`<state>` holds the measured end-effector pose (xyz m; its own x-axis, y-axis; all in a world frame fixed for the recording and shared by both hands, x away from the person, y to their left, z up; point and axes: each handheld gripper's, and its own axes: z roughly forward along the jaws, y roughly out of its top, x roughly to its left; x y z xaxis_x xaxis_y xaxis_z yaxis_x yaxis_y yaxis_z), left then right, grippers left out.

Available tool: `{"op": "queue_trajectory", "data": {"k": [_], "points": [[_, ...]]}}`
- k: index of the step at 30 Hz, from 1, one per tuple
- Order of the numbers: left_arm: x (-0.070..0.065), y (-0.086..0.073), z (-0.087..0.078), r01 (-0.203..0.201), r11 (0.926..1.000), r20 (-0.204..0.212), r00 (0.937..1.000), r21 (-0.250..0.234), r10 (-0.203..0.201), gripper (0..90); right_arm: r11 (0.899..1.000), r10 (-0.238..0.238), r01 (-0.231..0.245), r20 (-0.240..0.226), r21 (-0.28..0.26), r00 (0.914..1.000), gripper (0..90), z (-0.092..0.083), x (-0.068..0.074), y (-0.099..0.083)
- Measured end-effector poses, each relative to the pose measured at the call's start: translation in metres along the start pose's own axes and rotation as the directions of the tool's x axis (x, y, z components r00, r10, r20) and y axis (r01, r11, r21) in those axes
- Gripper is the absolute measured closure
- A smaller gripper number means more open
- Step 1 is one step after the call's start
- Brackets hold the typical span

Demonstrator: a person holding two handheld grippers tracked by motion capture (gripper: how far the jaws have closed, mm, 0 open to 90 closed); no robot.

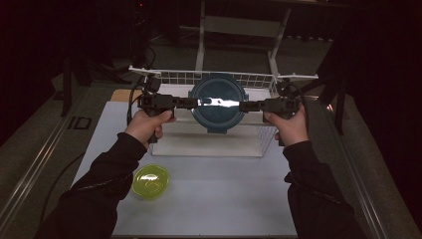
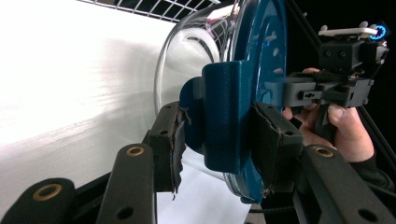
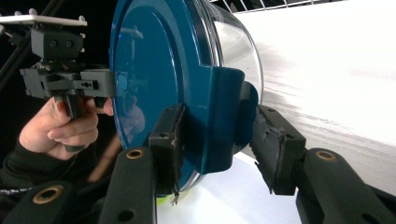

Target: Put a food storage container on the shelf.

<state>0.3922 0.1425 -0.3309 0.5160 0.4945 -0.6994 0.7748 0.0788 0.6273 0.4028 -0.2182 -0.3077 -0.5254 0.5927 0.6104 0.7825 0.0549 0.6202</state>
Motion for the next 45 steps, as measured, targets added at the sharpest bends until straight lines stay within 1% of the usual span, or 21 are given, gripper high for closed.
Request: {"op": "queue_trajectory", "data": {"k": [2,9,13,17,20,21,22,24,26,28,29,30,32,35,37,38,39,41,42,44,45], "points": [[0.002,0.0,0.001,0.012,0.9998,0.005,0.9999,-0.013,-0.012,54.5,1.0,0.018,-0.018,-0.004,-0.002,0.9998,53.8,0.001,-0.002,0.001],[0.005,0.004,0.004,0.04,0.9992,0.011,0.9992,-0.009,-0.04,53.3,0.997,0.075,-0.074,-0.018,0.008,0.997,52.6,0.003,-0.009,0.004],[0.009,0.005,0.005,0.054,0.9985,0.021,0.9984,-0.013,-0.053,52.5,0.996,0.092,-0.091,-0.019,0.015,0.9956,51.9,0.004,-0.01,0.006],[0.01,0.007,0.006,0.068,0.9976,0.009,0.9976,-0.014,-0.068,51.2,0.993,0.115,-0.114,-0.025,0.03,0.9931,51.1,0.007,-0.013,0.01],[0.014,0.009,0.008,0.083,0.9965,0.015,0.9964,-0.011,-0.083,50.4,0.991,0.126,-0.125,-0.029,0.041,0.9916,50.4,0.008,-0.015,0.013],[0.015,0.009,0.008,0.084,0.9964,0.018,0.9963,-0.011,-0.084,49.9,0.99,0.134,-0.133,-0.032,0.046,0.9905,50.0,0.009,-0.016,0.014],[0.017,0.01,0.009,0.101,0.9949,0.021,0.9947,-0.01,-0.1,49.7,0.989,0.139,-0.137,-0.033,0.051,0.9898,49.7,0.01,-0.017,0.015],[0.019,0.011,0.011,0.115,0.9934,0.019,0.9932,-0.004,-0.115,48.4,0.985,0.16,-0.157,-0.038,0.071,0.9864,48.5,0.012,-0.02,0.019],[0.021,0.012,0.013,0.121,0.9926,0.021,0.9924,-0.001,-0.121,46.2,0.98,0.187,-0.183,-0.048,0.081,0.9811,47.3,0.015,-0.025,0.021],[0.023,0.012,0.013,0.125,0.9922,0.02,0.992,0.002,-0.125,43.1,0.977,0.2,-0.194,-0.054,0.09,0.9784,44.9,0.018,-0.028,0.023],[0.024,0.012,0.016,0.118,0.993,0.015,0.9929,0.009,-0.118,39.7,0.975,0.208,-0.203,-0.056,0.093,0.9764,42.4,0.02,-0.029,0.023],[0.023,0.012,0.016,0.114,0.9935,0.009,0.9935,0.01,-0.114,38.4,0.975,0.206,-0.2,-0.058,0.099,0.9768,42.0,0.022,-0.03,0.023],[0.021,0.012,0.016,0.11,0.9939,0.0,0.994,0.014,-0.11,37.9,0.976,0.199,-0.193,-0.057,0.097,0.9782,41.5,0.022,-0.029,0.023],[0.018,0.011,0.016,0.085,0.9961,-0.018,0.9963,0.023,-0.084,35.7,0.979,0.186,-0.18,-0.054,0.099,0.9811,40.5,0.022,-0.028,0.023],[0.016,0.011,0.014,0.065,0.9978,-0.036,0.9973,0.013,-0.065,32.5,0.981,0.172,-0.166,-0.05,0.103,0.9838,39.3,0.022,-0.027,0.023],[0.015,0.011,0.013,0.058,0.9983,-0.041,0.9975,0.001,-0.058,32.5,0.982,0.162,-0.156,-0.046,0.105,0.9857,36.7,0.022,-0.026,0.023],[0.014,0.01,0.011,0.044,0.999,-0.048,0.9979,-0.009,-0.044,32.4,0.983,0.151,-0.147,-0.031,0.107,0.988,34.3,0.022,-0.026,0.023],[0.011,0.009,0.005,0.012,0.9995,-0.05,0.9986,-0.029,-0.013,31.6,0.985,0.14,-0.137,-0.024,0.1,0.9898,34.9,0.02,-0.024,0.022],[0.009,0.008,0.003,-0.005,0.9993,-0.061,0.9981,-0.037,0.002,31.5,0.987,0.131,-0.129,-0.019,0.094,0.9912,34.9,0.019,-0.023,0.022],[0.003,0.004,-0.001,-0.057,0.9971,-0.087,0.9948,-0.051,0.052,30.4,0.99,0.115,-0.114,-0.008,0.078,0.9934,35.5,0.015,-0.02,0.02],[0.001,0.002,-0.002,-0.081,0.9951,-0.085,0.9935,-0.057,0.076,28.5,0.992,0.106,-0.106,-0.001,0.074,0.9944,35.6,0.013,-0.018,0.02]]}}
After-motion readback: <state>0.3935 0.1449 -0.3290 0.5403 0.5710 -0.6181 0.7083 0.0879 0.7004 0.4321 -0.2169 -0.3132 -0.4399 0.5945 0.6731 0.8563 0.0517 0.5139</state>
